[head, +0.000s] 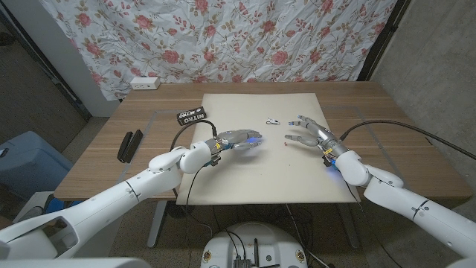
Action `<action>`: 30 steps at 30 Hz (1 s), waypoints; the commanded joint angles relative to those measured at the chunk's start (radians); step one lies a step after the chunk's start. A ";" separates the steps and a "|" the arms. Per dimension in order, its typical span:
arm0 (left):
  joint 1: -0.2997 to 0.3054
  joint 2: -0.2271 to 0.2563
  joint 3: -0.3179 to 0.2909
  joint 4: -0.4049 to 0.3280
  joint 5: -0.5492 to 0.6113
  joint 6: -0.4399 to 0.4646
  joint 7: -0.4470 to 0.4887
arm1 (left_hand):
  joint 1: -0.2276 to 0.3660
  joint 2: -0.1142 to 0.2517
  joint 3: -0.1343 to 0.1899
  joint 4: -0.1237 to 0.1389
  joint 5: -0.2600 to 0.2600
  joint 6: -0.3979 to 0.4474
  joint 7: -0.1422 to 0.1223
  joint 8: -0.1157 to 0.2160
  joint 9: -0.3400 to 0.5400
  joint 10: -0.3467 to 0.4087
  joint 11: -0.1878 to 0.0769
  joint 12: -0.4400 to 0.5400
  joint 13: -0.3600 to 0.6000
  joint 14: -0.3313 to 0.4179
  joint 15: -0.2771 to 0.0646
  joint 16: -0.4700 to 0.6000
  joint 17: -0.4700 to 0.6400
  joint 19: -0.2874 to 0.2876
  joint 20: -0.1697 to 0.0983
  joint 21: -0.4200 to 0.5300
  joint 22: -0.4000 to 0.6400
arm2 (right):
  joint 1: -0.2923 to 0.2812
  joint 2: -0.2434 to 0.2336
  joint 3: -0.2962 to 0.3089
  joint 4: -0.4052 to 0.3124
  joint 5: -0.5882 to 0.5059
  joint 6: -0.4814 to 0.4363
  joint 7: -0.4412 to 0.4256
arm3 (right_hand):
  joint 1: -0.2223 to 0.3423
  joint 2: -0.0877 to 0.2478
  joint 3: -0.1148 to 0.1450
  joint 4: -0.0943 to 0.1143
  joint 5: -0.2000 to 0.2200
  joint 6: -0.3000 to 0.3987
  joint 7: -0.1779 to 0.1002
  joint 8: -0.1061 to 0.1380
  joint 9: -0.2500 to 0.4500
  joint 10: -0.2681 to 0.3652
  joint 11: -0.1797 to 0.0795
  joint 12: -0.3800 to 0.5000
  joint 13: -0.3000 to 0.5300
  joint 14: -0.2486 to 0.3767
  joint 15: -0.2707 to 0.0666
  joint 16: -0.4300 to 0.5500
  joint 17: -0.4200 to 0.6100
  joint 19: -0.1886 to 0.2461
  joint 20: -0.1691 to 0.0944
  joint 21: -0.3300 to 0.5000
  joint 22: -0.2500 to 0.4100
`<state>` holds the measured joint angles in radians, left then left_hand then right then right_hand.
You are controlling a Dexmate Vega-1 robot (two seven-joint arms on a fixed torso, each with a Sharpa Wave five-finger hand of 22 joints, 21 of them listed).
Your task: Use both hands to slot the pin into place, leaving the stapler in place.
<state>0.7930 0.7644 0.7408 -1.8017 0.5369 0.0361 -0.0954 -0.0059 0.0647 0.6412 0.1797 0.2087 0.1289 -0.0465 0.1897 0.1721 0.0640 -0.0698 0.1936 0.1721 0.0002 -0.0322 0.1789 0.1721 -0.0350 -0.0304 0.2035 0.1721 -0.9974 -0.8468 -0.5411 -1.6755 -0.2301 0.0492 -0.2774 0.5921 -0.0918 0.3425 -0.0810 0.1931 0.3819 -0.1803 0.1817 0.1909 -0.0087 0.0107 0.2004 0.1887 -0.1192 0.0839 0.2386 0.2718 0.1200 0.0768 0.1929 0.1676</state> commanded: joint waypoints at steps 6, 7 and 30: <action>0.117 -0.006 -0.120 -0.043 -0.155 0.069 0.195 | 0.014 0.121 0.013 -0.003 0.000 0.014 -0.005 -0.003 0.002 0.003 -0.010 -0.002 0.002 0.013 -0.027 0.006 0.001 0.021 -0.078 0.009 -0.001 | -0.019 -0.007 0.057 0.000 0.088 0.049 0.011 | -0.042 0.030 -0.007 0.023 -0.007 -0.015 0.006 0.005 0.002 0.030 0.003 0.012 0.002 0.032 -0.007 0.013 0.003 0.035 -0.005 0.014 0.002; 0.125 -0.009 -0.126 -0.041 -0.165 0.070 0.210 | 0.014 0.121 0.013 -0.003 0.000 0.015 -0.005 -0.003 0.002 0.004 -0.011 -0.002 0.002 0.013 -0.028 0.006 0.001 0.022 -0.078 0.009 -0.001 | -0.021 -0.006 0.060 0.002 0.092 0.053 0.008 | -0.050 0.033 -0.009 0.026 -0.008 -0.014 0.004 0.007 0.002 0.036 0.002 0.013 0.002 0.036 -0.009 0.015 0.003 0.038 -0.005 0.015 0.002; 0.234 -0.016 -0.273 0.030 -0.429 -0.055 0.397 | 0.018 0.118 0.026 -0.009 -0.001 0.020 0.000 -0.006 0.002 0.005 -0.008 -0.003 0.002 0.022 -0.021 0.004 -0.001 0.035 -0.079 0.006 -0.002 | -0.070 -0.008 0.128 -0.079 0.213 0.009 0.024 | -0.125 0.075 -0.026 0.040 -0.016 -0.092 0.033 -0.006 -0.004 0.104 -0.009 0.018 0.000 0.084 -0.062 0.022 -0.009 0.120 -0.045 0.020 0.000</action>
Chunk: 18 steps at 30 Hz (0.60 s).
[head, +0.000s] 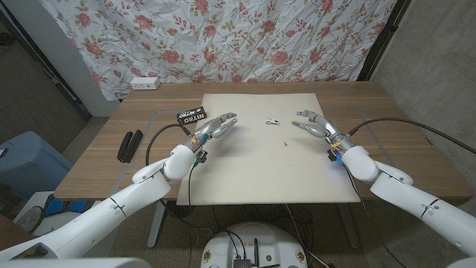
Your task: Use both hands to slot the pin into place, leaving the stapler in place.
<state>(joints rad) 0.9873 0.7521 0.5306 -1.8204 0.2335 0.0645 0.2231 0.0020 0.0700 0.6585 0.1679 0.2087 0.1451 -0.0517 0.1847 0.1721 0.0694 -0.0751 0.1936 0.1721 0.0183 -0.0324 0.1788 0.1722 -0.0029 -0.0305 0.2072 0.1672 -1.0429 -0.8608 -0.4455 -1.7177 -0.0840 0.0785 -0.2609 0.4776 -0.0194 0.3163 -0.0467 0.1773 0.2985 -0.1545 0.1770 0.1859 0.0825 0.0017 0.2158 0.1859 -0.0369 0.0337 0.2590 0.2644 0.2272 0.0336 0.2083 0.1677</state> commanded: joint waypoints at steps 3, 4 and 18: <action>0.042 -0.002 -0.071 0.063 -0.148 -0.110 0.080 | 0.011 0.112 0.010 0.002 -0.001 0.004 0.006 -0.001 0.002 -0.001 -0.002 -0.003 0.002 0.004 -0.021 0.004 -0.001 0.004 -0.078 0.002 0.003 | -0.026 0.005 0.035 -0.045 0.075 -0.029 0.012 | -0.018 0.009 -0.001 0.008 0.000 -0.014 0.012 -0.001 0.001 0.019 0.000 0.003 0.002 0.007 -0.017 0.003 -0.003 0.015 -0.004 0.003 0.000; 0.046 -0.004 -0.082 0.078 -0.177 -0.126 0.075 | 0.011 0.112 0.011 0.001 -0.001 0.003 0.007 -0.001 0.002 0.000 -0.001 -0.003 0.002 0.004 -0.020 0.003 -0.001 0.005 -0.077 0.002 0.003 | -0.033 0.015 0.041 -0.047 0.090 -0.026 0.002 | -0.021 0.011 -0.002 0.009 -0.001 -0.018 0.016 -0.001 0.001 0.022 0.000 0.003 0.002 0.008 -0.019 0.003 -0.003 0.016 -0.005 0.002 0.000; 0.036 -0.049 -0.134 0.187 -0.356 -0.244 0.055 | 0.016 0.111 0.021 -0.005 -0.001 0.005 0.012 -0.002 0.001 0.000 0.003 -0.004 0.002 0.008 -0.012 0.002 -0.002 0.012 -0.069 -0.001 0.002 | -0.025 0.061 0.046 -0.036 0.142 -0.026 -0.017 | -0.057 0.033 -0.009 0.021 -0.002 -0.045 0.036 0.000 -0.001 0.037 0.001 0.000 0.001 0.031 -0.021 0.007 -0.007 0.026 -0.012 -0.003 0.000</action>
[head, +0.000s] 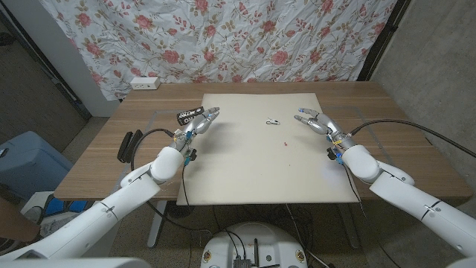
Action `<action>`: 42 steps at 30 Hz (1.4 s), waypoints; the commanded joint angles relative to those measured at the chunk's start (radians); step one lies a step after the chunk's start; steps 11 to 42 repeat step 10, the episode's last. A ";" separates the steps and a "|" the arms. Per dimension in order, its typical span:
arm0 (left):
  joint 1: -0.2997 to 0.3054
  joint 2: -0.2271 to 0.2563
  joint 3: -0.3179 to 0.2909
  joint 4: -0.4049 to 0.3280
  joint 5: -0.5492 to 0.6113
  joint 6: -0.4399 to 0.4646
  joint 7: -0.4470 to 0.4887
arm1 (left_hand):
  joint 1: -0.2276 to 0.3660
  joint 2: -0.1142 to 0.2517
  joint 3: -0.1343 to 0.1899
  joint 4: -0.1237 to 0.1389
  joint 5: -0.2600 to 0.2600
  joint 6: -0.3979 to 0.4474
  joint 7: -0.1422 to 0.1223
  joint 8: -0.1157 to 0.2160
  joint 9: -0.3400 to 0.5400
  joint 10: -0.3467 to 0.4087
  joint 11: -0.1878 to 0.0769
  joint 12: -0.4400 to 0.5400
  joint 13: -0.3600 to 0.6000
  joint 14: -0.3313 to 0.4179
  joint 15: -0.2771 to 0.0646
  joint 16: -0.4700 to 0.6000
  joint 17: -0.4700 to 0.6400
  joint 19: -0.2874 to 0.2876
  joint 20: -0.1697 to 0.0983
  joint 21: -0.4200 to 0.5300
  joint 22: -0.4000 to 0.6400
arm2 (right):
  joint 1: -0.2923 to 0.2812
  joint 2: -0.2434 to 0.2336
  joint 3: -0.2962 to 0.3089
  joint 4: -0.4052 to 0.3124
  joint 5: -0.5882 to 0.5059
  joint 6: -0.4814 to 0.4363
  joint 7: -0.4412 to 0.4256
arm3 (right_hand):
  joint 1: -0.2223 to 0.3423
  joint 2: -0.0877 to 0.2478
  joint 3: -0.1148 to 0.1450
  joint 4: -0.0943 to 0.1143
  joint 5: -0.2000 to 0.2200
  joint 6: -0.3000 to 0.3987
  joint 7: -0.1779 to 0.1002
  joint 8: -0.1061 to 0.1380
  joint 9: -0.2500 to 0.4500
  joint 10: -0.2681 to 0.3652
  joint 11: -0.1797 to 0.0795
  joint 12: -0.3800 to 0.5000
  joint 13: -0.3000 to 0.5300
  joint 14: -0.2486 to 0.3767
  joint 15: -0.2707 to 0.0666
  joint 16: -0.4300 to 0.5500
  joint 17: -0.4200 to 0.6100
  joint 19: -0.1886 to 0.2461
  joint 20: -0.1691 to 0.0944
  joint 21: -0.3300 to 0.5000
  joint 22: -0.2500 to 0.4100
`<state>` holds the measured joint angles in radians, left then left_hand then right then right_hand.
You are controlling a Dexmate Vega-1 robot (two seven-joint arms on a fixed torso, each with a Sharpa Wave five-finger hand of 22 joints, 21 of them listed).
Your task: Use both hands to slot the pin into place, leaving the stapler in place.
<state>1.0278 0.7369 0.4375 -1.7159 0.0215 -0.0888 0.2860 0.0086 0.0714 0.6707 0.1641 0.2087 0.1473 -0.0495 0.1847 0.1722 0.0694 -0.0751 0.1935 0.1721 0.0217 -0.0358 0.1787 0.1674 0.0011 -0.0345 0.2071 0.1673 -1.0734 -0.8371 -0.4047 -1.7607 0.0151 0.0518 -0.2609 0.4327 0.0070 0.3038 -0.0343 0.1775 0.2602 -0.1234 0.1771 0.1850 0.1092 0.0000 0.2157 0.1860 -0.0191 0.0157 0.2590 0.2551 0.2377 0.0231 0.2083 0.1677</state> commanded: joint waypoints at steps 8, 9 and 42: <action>-0.031 -0.078 -0.044 0.154 -0.210 -0.145 -0.018 | 0.014 0.112 0.016 -0.007 -0.001 0.003 0.012 -0.002 0.001 0.000 0.007 -0.004 0.001 0.004 -0.005 0.000 0.002 0.008 -0.064 -0.003 0.002 | 0.024 0.066 0.012 0.044 0.096 0.026 -0.007 | -0.025 0.017 0.001 0.012 -0.002 -0.010 0.010 0.002 -0.001 0.014 0.007 -0.002 0.000 0.021 -0.003 0.009 0.001 0.026 -0.006 -0.003 0.000; -0.034 -0.087 -0.044 0.169 -0.220 -0.160 -0.019 | 0.015 0.112 0.016 -0.007 -0.001 0.003 0.013 -0.002 0.001 -0.001 0.007 -0.004 0.001 0.004 -0.005 0.000 0.002 0.008 -0.064 -0.003 0.002 | 0.025 0.065 0.012 0.044 0.096 0.022 -0.007 | -0.026 0.018 0.001 0.012 -0.002 -0.011 0.011 0.002 -0.002 0.014 0.008 -0.003 0.000 0.021 -0.003 0.009 0.001 0.027 -0.007 -0.003 0.000; -0.035 -0.087 -0.044 0.171 -0.220 -0.163 -0.019 | 0.015 0.112 0.017 -0.007 -0.001 0.004 0.014 -0.002 0.001 -0.001 0.008 -0.004 0.001 0.003 -0.004 0.000 0.002 0.008 -0.063 -0.003 0.002 | 0.025 0.064 0.011 0.043 0.097 0.022 -0.007 | -0.027 0.018 0.001 0.012 -0.002 -0.011 0.011 0.002 -0.002 0.013 0.008 -0.003 0.000 0.023 -0.002 0.009 0.001 0.028 -0.006 -0.003 0.000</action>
